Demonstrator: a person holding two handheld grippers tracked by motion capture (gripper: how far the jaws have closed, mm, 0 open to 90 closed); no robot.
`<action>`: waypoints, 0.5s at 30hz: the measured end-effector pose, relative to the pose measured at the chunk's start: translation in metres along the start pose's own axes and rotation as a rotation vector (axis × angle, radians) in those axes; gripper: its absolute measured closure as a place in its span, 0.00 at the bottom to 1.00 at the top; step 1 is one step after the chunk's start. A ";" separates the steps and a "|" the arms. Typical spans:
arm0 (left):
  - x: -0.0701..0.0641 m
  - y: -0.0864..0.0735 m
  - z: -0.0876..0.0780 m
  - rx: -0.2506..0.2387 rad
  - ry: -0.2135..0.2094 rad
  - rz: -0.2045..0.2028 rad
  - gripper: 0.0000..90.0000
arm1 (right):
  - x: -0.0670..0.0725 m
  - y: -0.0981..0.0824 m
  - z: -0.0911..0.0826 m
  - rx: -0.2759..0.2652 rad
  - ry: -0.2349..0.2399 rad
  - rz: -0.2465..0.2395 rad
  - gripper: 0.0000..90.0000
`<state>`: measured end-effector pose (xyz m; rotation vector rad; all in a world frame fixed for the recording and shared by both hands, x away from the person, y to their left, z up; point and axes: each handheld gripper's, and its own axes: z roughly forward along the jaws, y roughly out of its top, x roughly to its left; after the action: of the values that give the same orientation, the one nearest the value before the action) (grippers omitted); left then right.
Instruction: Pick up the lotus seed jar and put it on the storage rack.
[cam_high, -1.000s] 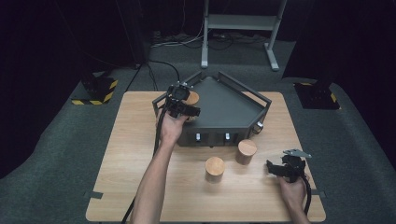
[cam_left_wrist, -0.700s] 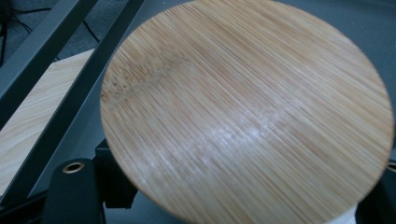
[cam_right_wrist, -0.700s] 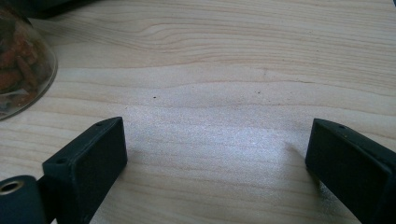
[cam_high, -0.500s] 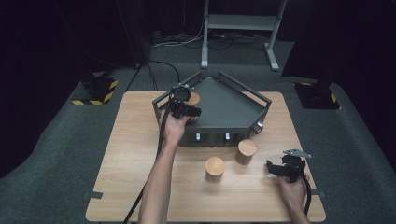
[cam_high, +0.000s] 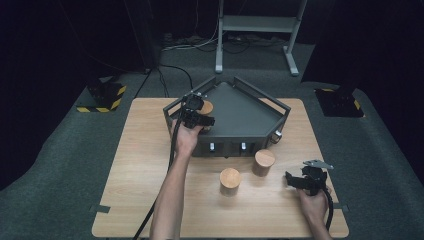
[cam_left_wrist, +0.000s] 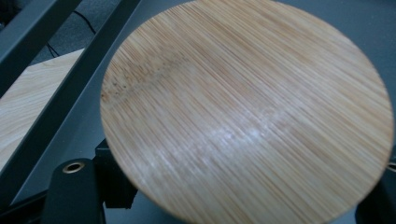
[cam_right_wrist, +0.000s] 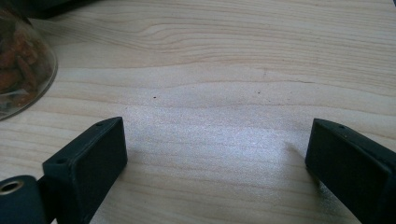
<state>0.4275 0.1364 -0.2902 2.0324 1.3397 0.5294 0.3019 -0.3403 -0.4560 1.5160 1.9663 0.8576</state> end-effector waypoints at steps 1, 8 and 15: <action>0.000 -0.001 0.000 -0.002 -0.002 -0.003 0.28 | 0.000 0.000 0.000 0.000 0.000 0.000 0.05; 0.000 -0.006 0.000 -0.009 -0.001 0.022 0.28 | 0.000 0.000 0.000 0.000 0.000 0.000 0.05; -0.004 -0.009 0.000 -0.014 0.013 0.038 0.28 | 0.000 0.000 0.000 0.000 0.000 0.000 0.05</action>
<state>0.4198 0.1348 -0.2959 2.0495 1.3041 0.5685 0.3018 -0.3403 -0.4561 1.5156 1.9664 0.8577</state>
